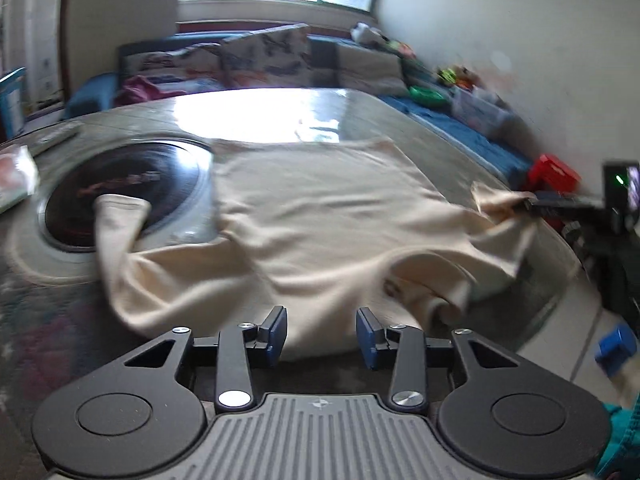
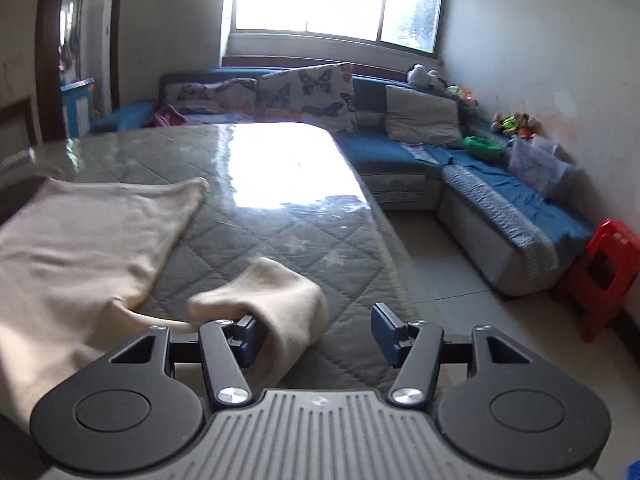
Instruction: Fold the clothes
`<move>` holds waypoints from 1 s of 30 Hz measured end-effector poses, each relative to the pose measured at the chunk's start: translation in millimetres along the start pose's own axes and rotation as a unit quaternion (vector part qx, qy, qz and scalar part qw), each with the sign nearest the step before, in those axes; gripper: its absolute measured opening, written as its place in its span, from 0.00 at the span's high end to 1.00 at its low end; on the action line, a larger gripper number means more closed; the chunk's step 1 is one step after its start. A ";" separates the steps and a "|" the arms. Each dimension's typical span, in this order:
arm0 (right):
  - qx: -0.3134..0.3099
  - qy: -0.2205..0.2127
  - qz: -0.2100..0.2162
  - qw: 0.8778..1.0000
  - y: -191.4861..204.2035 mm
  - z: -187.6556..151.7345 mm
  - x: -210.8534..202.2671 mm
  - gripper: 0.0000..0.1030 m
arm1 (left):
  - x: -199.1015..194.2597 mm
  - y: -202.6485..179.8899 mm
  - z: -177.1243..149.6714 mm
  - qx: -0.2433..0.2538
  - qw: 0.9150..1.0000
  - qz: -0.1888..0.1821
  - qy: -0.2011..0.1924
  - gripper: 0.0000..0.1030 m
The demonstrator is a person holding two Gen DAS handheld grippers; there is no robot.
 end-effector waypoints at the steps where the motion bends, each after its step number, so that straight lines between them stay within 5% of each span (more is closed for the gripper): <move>1: 0.000 -0.004 -0.020 1.000 -6.3 0.1 1.0 0.44 | 0.6 -3.6 -1.9 0.002 1.000 -0.005 0.002 0.56; 6: 0.091 -0.013 -0.060 0.994 -47.8 -6.8 -13.0 0.30 | 5.4 -19.4 -11.5 0.010 0.999 -0.028 0.018 0.54; 15: 0.192 -0.012 -0.045 0.980 -81.0 -25.3 -28.3 0.22 | 13.1 -8.8 -17.2 0.008 0.999 -0.017 0.028 0.54; 30: 0.176 -0.005 -0.050 0.983 -75.7 -30.0 -24.0 0.17 | 22.2 63.6 6.9 -0.088 0.995 0.054 -0.011 0.61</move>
Point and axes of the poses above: each gripper's, at about its wrist camera, not at the fingertips, and x roughly the way its jaws point, y to its left, z to its top, the point moved 9 cm from there along x, roughly the way its jaws point, and after that the axes turned 12 degrees about -y, right-handed, at the moved point
